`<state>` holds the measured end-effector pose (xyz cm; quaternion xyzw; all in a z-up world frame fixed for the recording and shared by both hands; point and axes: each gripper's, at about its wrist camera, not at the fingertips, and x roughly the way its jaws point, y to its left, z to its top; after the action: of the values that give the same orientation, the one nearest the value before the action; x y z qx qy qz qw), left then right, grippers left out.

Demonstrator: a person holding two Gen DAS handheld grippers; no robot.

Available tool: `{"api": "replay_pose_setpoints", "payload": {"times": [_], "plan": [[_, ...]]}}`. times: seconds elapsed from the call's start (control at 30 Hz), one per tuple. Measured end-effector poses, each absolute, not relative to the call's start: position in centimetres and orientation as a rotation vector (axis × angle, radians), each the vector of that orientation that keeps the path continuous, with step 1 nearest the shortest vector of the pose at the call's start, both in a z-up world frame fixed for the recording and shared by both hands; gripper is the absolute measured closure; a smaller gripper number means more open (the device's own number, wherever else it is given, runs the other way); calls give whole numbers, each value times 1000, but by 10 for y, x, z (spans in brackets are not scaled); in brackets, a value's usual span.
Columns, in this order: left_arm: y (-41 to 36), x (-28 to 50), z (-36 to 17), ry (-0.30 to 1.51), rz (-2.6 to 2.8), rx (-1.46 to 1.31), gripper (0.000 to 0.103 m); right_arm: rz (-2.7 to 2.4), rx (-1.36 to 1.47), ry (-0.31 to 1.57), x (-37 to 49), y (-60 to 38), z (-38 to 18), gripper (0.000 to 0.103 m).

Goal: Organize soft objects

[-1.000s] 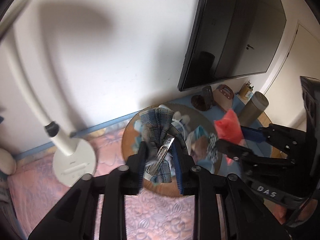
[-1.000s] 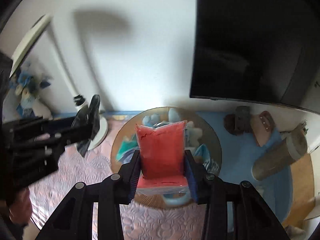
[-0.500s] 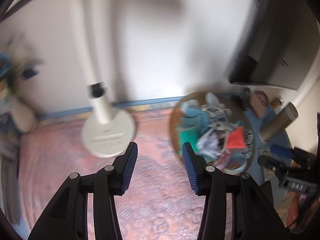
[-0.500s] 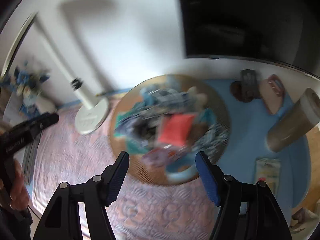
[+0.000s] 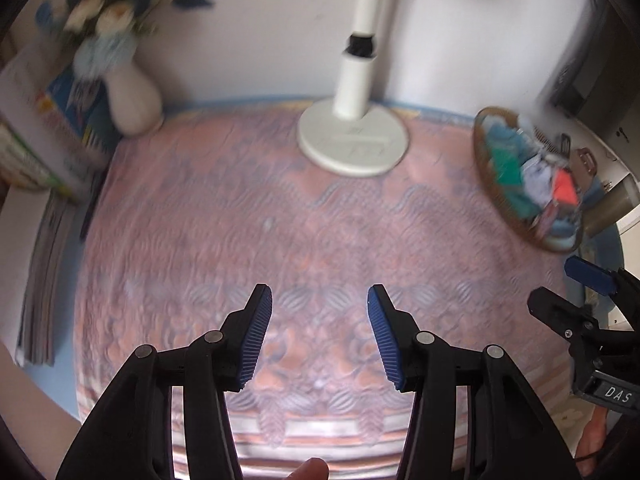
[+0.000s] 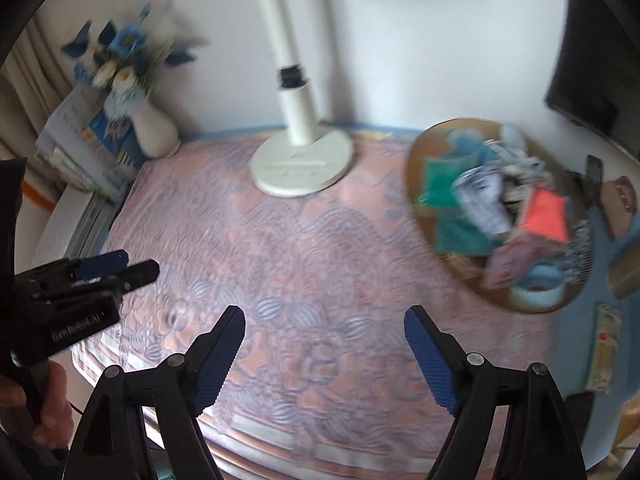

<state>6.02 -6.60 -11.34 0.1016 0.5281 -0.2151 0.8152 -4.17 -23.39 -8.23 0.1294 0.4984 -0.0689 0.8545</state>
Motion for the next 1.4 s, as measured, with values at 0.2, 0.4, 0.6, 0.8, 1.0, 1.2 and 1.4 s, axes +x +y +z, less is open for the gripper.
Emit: {"api": "replay_pose_setpoints", "payload": {"times": [0.2,0.4,0.6,0.8,1.0,1.2,1.4], "plan": [[-40,56,-140,1137,-441,227,56,-175,267,1062,-36,-200,-104,22],[-39,60,-184,1152,-397,279,56,-258,213,1042,-27,-190,-140,20],[-35,68,-211,1168,-332,261,56,-289,174,1052,-22,-181,-166,20],[-38,71,-222,1098,-280,263,56,-303,179,1047,-18,-179,-182,20],[-41,78,-228,1009,-251,250,56,-340,175,1027,-10,-182,-196,20],[-43,65,-203,964,-282,227,56,-344,173,1011,-12,-176,-180,20],[-61,55,-204,941,-353,297,56,-353,222,1037,-15,-185,-184,20]]}}
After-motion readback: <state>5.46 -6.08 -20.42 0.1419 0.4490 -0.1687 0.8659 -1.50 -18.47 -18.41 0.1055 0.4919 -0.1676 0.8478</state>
